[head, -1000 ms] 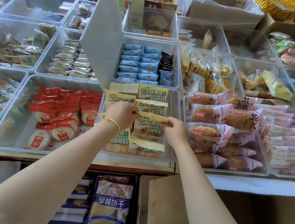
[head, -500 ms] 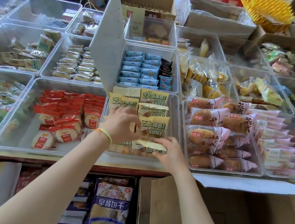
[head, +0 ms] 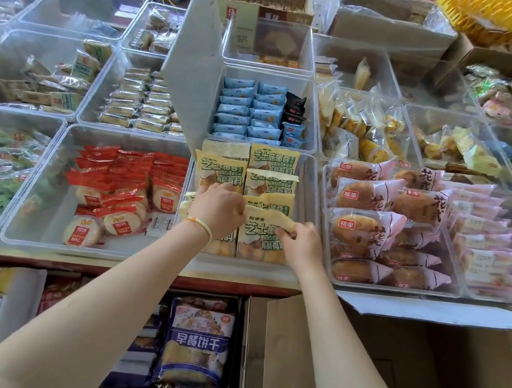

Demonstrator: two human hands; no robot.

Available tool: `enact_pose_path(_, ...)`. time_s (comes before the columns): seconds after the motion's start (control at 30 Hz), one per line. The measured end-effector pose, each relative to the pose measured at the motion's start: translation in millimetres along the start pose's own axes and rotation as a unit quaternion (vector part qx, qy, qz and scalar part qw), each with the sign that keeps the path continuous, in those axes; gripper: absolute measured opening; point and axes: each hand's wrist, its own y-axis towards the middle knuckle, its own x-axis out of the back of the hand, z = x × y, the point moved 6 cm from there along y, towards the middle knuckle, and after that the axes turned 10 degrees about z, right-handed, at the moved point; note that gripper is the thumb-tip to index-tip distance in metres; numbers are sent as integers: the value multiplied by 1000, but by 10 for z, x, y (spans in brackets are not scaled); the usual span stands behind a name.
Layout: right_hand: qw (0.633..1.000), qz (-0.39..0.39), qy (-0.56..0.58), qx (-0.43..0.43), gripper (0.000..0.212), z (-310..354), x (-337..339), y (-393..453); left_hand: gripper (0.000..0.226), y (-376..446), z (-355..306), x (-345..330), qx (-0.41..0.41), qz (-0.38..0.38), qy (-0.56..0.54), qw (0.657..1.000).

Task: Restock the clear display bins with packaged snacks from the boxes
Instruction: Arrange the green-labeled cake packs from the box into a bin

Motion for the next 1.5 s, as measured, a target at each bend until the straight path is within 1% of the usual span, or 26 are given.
enact_pose_path(0.1, 999, 44, -10, 3, 54, -55, -63, -82, 17, -17, 75, -12, -19, -19, -41, 999)
enact_pose_path(0.23, 999, 43, 8, -7, 54, -70, -88, -135, 16, -11, 109, -37, -24, -16, -43, 999)
enact_pose_path(0.33, 998, 48, 40, -10, 43, -45, -72, -129, 16, -9, 101, -44, -24, -10, -58, 998)
enact_pose_path(0.43, 995, 11, 91, 26, 26, 2, -30, -127, 11, -34, 123, -26, -47, -19, -113, 992)
enact_pose_path(0.5, 995, -10, 89, 42, 17, 45, -14, -98, 9, -40, 144, 1, -56, -23, -131, 990)
enact_pose_path(0.57, 997, -13, 71, 41, 14, 108, -5, -58, 6, -36, 167, 21, -53, -30, -137, 989)
enact_pose_path(0.63, 998, -9, 45, 35, 17, 165, 41, -27, 6, -29, 183, 19, -45, -41, -134, 989)
enact_pose_path(0.7, 998, 1, 32, 47, 22, 253, 135, -54, 6, -26, 199, 6, -40, -46, -144, 988)
enact_pose_path(0.77, 996, -1, 35, 80, 20, 370, 265, -93, 6, -51, 233, 34, -38, -56, -200, 977)
enact_pose_path(0.83, 993, -24, 27, 116, 17, 501, 402, -105, 6, -82, 304, 108, -33, -80, -258, 962)
enact_pose_path(0.87, 991, -38, 14, 130, 15, 571, 452, -93, 7, -82, 349, 151, -30, -97, -265, 959)
enact_pose_path(0.93, 986, -53, -31, 156, 9, 741, 485, -32, 6, -41, 454, 221, -14, -119, -251, 960)
enact_pose_path(0.97, 982, -48, -64, 170, 9, 837, 463, 13, 7, -4, 494, 245, -4, -105, -239, 965)
enact_pose_path(1.03, 970, -17, -150, 191, 14, 1012, 347, 107, 12, 96, 527, 256, 3, -25, -198, 980)
enact_pose_path(1.1, 953, 21, -239, 186, 23, 1110, 211, 198, 15, 165, 499, 262, 1, 64, -158, 985)
enact_pose_path(1.13, 943, 30, -280, 175, 22, 1134, 169, 242, 21, 193, 496, 283, 2, 78, -150, 986)
enact_pose_path(1.17, 935, 29, -312, 168, 18, 1158, 156, 271, 27, 219, 502, 330, -1, 61, -144, 988)
enact_pose_path(1.2, 931, 21, -324, 169, 16, 1187, 164, 286, 30, 245, 512, 410, -4, 17, -139, 990)
enact_pose_path(1.23, 932, 10, -317, 177, 17, 1226, 189, 295, 28, 269, 537, 506, -8, -48, -133, 990)
enact_pose_path(1.3, 940, -15, -277, 199, 22, 1321, 259, 309, 15, 308, 590, 683, -13, -173, -109, 979)
enact_pose_path(1.33, 942, -32, -259, 211, 22, 1368, 304, 321, 16, 356, 592, 738, -20, -202, -84, 976)
enact_pose_path(1.37, 940, -50, -254, 221, 21, 1410, 342, 346, 26, 444, 577, 751, -26, -193, -44, 980)
enact_pose_path(1.4, 937, -59, -260, 226, 21, 1441, 361, 381, 35, 563, 555, 718, -29, -152, 3, 988)
enact_pose_path(1.43, 935, -53, -274, 220, 25, 1453, 358, 433, 40, 666, 524, 674, -29, -103, 45, 993)
enact_pose_path(1.5, 934, -10, -307, 181, 37, 1420, 316, 558, 35, 828, 490, 574, -22, -21, 103, 994)
